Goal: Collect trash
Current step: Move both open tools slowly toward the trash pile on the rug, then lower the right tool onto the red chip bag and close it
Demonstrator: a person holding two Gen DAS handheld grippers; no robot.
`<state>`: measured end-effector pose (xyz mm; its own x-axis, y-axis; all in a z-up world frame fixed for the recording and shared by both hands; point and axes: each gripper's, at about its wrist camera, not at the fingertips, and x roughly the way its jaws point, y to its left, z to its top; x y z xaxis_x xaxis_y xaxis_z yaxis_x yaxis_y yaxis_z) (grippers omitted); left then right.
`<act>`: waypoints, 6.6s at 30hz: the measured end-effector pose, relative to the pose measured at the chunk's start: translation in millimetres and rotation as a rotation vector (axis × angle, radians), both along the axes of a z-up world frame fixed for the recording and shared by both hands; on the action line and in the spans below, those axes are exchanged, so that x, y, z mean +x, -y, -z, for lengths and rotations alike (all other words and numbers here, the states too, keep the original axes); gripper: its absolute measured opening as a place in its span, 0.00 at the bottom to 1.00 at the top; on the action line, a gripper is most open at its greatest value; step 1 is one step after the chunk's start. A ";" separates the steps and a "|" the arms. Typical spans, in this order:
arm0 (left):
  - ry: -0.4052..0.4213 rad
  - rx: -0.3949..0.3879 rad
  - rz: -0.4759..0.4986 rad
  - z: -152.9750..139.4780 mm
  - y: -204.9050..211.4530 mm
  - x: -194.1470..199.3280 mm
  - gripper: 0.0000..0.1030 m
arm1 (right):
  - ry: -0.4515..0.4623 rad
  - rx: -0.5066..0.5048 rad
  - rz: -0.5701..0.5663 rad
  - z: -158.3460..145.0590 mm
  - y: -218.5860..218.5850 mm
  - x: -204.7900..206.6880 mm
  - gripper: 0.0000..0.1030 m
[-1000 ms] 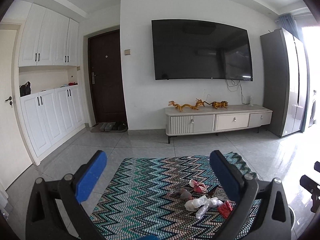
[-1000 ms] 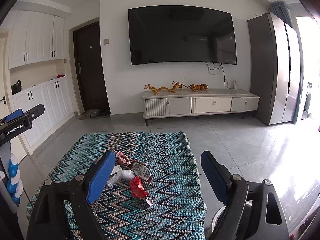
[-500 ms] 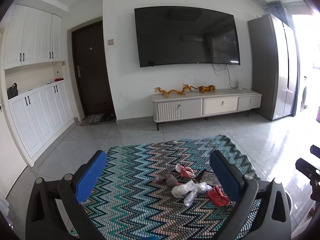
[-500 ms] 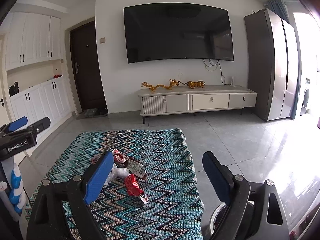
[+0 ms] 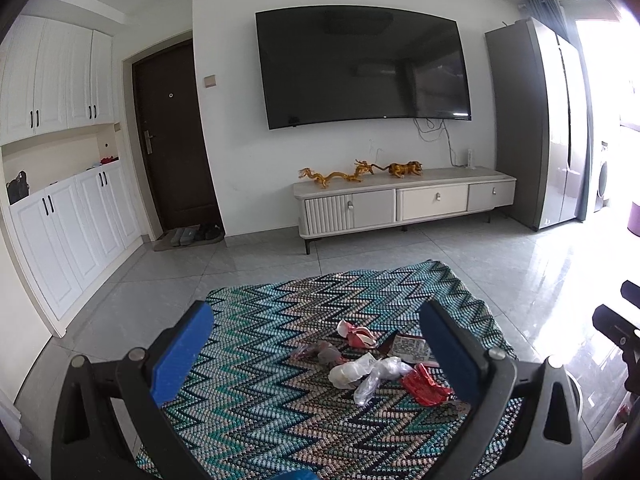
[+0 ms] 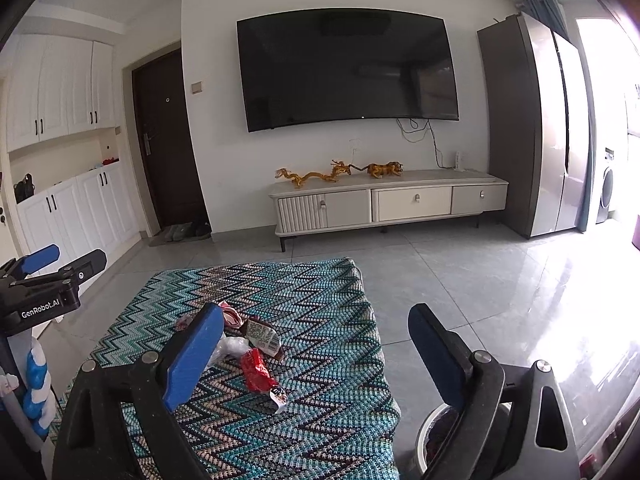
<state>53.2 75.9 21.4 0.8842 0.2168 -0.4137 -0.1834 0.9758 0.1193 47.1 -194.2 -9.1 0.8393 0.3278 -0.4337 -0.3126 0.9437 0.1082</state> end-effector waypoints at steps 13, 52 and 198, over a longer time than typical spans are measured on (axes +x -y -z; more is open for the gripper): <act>-0.096 0.014 0.081 18.1 28.1 8.3 1.00 | -0.004 0.002 0.041 1.0 13.4 -2.5 0.95; -0.118 0.017 0.148 30.9 40.6 8.9 1.00 | 0.058 -0.014 0.070 0.9 19.3 -7.2 1.00; -0.414 -0.062 0.410 164.9 -29.3 109.7 0.99 | -0.427 -0.093 -0.384 148.1 -97.5 112.2 0.66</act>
